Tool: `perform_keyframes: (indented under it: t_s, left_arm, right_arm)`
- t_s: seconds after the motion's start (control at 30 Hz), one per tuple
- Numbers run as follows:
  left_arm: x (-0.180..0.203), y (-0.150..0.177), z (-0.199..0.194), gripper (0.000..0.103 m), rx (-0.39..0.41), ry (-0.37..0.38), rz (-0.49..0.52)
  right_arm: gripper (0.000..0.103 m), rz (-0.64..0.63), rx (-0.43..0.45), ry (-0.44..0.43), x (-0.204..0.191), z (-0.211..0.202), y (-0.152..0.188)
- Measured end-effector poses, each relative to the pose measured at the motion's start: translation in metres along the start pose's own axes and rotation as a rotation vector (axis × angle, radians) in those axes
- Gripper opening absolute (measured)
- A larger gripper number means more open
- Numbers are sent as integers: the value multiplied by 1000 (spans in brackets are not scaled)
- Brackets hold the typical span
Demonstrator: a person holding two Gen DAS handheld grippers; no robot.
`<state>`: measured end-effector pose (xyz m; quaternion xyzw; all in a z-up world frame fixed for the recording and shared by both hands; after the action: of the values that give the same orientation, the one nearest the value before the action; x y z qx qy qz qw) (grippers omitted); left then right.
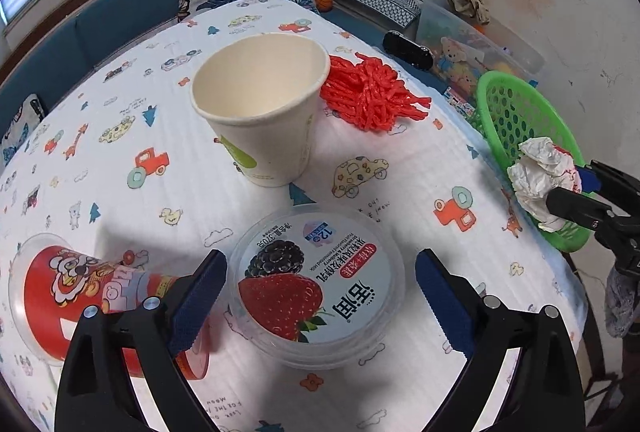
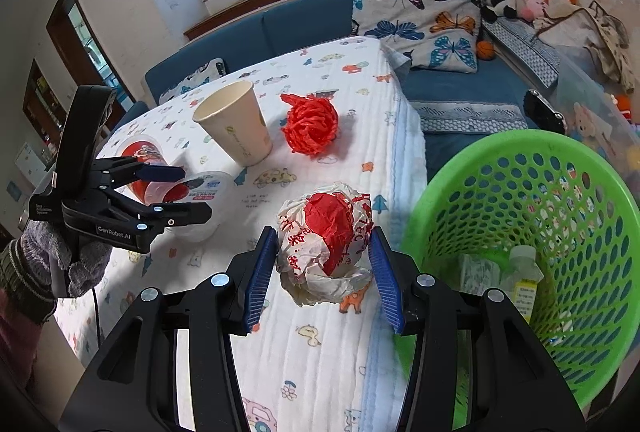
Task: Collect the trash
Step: 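Carry the paper ball to the basket with the right gripper while the left grasps the clear plastic lid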
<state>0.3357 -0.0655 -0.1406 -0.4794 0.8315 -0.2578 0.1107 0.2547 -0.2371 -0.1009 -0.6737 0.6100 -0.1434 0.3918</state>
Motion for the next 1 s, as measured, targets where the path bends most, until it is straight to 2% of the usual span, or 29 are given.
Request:
perform_keyframes:
  t_s: [0.53, 1.0]
  left_arm:
    - [5, 2, 7, 92, -24, -17, 65]
    - [8, 1, 1, 89, 24, -51, 77]
  right_arm:
    - [48, 23, -3, 13, 9, -5, 6]
    - [48, 47, 7, 33, 21, -16, 11]
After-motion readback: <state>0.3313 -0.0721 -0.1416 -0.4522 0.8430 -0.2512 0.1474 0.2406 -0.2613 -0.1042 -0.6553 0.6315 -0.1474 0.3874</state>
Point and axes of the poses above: each gripper's, at about its wrist camera, not at the fingertips, and z roughly the way its jaws point, x to its right, y to its underside, the point moved 8 cm from there along z, roughly the way its jaws point, and after that the axes turned 5 degrees about x, right-handed, at the moved point
